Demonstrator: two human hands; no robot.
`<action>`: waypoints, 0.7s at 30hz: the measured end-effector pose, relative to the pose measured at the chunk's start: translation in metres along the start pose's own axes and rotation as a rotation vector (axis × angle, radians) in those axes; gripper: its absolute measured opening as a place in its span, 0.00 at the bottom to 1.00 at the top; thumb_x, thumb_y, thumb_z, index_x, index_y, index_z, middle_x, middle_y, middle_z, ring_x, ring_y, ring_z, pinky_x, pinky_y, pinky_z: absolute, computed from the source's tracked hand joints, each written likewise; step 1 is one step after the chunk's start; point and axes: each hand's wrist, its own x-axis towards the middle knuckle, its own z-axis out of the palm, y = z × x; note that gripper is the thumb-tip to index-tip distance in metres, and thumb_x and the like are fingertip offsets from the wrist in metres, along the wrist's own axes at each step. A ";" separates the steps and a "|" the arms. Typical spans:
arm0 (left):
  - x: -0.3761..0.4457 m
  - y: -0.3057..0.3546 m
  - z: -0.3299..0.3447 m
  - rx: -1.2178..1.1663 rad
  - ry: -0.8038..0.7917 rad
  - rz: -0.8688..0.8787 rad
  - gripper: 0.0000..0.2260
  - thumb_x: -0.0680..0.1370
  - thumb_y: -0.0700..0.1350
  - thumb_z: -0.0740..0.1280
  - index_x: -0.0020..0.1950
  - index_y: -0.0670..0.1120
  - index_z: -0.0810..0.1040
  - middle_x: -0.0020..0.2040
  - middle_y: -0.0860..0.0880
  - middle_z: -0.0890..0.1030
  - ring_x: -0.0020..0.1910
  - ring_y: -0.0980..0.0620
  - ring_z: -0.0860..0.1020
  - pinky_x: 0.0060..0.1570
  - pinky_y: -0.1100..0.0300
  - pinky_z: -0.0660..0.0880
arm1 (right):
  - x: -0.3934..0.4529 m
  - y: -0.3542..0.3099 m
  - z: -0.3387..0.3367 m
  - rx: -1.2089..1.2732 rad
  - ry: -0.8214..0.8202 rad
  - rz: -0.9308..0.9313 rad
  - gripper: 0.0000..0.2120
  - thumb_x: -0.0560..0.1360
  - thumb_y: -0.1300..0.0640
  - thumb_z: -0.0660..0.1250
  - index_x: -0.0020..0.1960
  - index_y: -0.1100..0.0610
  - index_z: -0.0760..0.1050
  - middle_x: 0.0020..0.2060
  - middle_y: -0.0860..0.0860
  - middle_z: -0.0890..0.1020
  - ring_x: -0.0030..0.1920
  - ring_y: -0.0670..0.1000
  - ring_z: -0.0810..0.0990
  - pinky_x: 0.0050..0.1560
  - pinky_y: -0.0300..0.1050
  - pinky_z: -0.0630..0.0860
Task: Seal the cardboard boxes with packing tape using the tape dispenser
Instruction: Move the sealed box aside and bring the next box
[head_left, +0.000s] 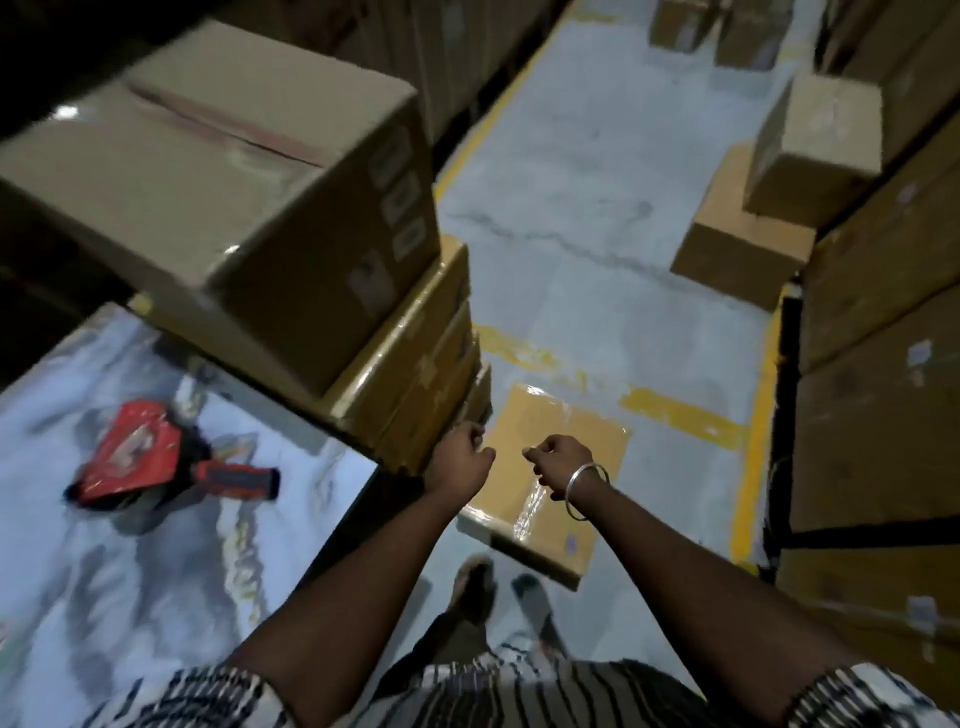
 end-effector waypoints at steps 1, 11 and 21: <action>-0.016 -0.001 -0.010 -0.029 0.042 0.007 0.13 0.77 0.44 0.69 0.62 0.45 0.77 0.57 0.47 0.81 0.57 0.46 0.78 0.51 0.57 0.71 | -0.010 -0.010 0.003 -0.044 -0.025 -0.047 0.15 0.76 0.48 0.71 0.41 0.60 0.79 0.39 0.58 0.85 0.44 0.60 0.84 0.46 0.57 0.82; -0.157 -0.084 -0.129 -0.355 0.536 -0.107 0.12 0.76 0.42 0.70 0.59 0.48 0.79 0.55 0.52 0.81 0.58 0.53 0.78 0.59 0.61 0.71 | -0.123 -0.122 0.116 -0.406 -0.266 -0.553 0.16 0.75 0.48 0.69 0.35 0.58 0.75 0.34 0.56 0.81 0.41 0.59 0.81 0.43 0.48 0.77; -0.373 -0.295 -0.232 -0.531 0.989 -0.386 0.12 0.77 0.43 0.71 0.60 0.47 0.78 0.57 0.51 0.81 0.57 0.54 0.78 0.56 0.60 0.73 | -0.328 -0.164 0.360 -0.690 -0.555 -1.005 0.13 0.77 0.51 0.69 0.37 0.58 0.76 0.34 0.55 0.82 0.40 0.56 0.80 0.42 0.47 0.75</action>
